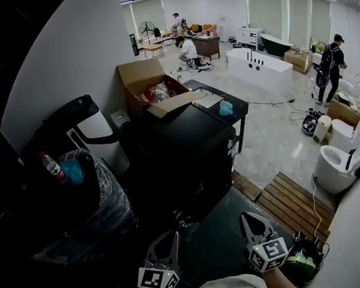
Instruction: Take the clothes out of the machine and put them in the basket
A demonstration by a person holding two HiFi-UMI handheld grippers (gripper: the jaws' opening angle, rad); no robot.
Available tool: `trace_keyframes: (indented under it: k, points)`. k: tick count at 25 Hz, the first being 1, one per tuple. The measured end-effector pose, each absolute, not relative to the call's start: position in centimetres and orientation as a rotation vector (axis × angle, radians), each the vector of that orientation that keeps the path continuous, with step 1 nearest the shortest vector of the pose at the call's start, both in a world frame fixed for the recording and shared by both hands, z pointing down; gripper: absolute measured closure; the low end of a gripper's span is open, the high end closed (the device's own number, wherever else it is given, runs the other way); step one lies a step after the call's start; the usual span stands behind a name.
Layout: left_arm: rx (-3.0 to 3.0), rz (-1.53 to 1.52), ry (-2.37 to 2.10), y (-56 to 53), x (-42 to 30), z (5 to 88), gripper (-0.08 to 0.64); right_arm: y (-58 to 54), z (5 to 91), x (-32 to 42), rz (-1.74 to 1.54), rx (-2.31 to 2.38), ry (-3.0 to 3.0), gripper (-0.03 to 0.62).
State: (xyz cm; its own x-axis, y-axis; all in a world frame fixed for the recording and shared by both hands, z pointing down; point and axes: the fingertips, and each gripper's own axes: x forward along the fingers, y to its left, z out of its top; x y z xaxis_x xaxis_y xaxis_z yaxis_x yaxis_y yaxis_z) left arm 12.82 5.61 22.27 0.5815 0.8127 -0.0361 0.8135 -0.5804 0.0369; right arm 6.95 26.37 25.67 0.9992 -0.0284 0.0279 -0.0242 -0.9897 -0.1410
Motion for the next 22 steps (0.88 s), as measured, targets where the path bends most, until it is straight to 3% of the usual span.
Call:
trace_keyframes:
  k: [9,17,22]
  points:
    - [2.757,-0.007,1.391,5.1,12.8,22.5,0.537,26.4,25.4,7.2,-0.028,-2.981,0.045,0.384]
    - [2.730,-0.002,1.396,5.3,13.1,23.1,0.537,26.7,25.6,7.4,-0.037,-2.977,0.019,0.158]
    - [2.723,0.008,1.412,5.8,13.2,23.4,0.537,27.1,26.1,7.4,-0.062,-2.974,0.002,0.127]
